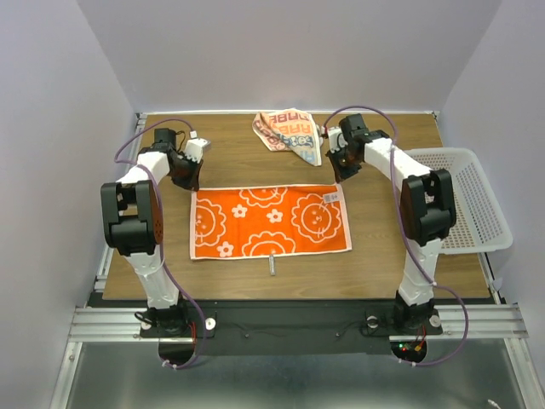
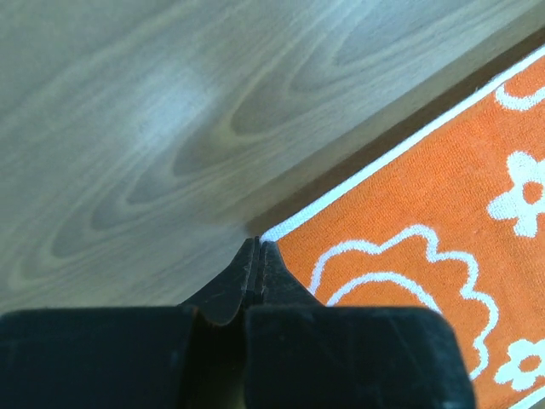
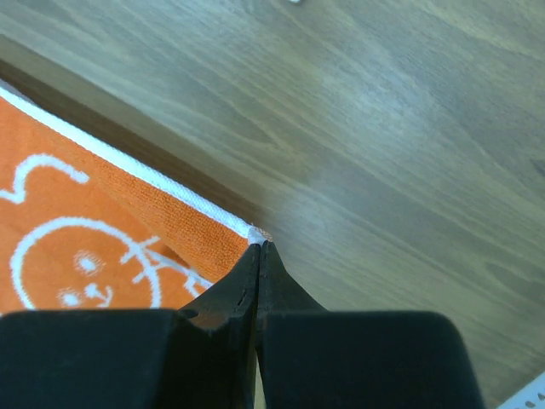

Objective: Roll the towels
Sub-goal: Flatten the towel

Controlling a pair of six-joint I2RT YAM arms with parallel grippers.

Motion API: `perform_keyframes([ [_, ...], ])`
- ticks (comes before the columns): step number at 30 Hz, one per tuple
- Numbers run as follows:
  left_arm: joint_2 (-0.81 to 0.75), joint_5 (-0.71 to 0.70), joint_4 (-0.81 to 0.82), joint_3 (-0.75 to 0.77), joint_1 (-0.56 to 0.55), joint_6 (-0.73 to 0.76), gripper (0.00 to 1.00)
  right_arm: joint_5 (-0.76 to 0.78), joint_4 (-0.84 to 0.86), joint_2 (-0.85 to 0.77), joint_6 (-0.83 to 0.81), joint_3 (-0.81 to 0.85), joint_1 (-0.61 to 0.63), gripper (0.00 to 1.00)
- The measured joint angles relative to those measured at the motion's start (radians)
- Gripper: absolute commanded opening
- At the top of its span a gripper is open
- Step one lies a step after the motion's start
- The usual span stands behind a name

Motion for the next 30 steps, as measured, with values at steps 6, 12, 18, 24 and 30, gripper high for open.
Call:
perform_keyframes([
  [6, 0.036, 0.007, 0.005, 0.044, -0.001, 0.032, 0.0, 0.017, 0.054, 0.029, 0.0, -0.006, -0.001, 0.01],
  [12, 0.071, 0.038, 0.01, 0.061, -0.001, 0.043, 0.0, 0.021, 0.074, 0.048, 0.003, 0.0, -0.011, 0.01],
  [18, 0.068, 0.094, 0.026, 0.076, 0.004, 0.043, 0.0, 0.012, 0.079, 0.06, 0.006, 0.053, -0.04, 0.01],
  [24, 0.059, 0.132, 0.034, 0.08, 0.008, 0.055, 0.08, -0.008, 0.095, 0.06, 0.008, 0.071, -0.06, 0.01],
  [30, 0.067, 0.129, -0.017, 0.144, 0.008, 0.088, 0.75, -0.048, 0.096, 0.061, -0.003, 0.066, -0.061, 0.49],
])
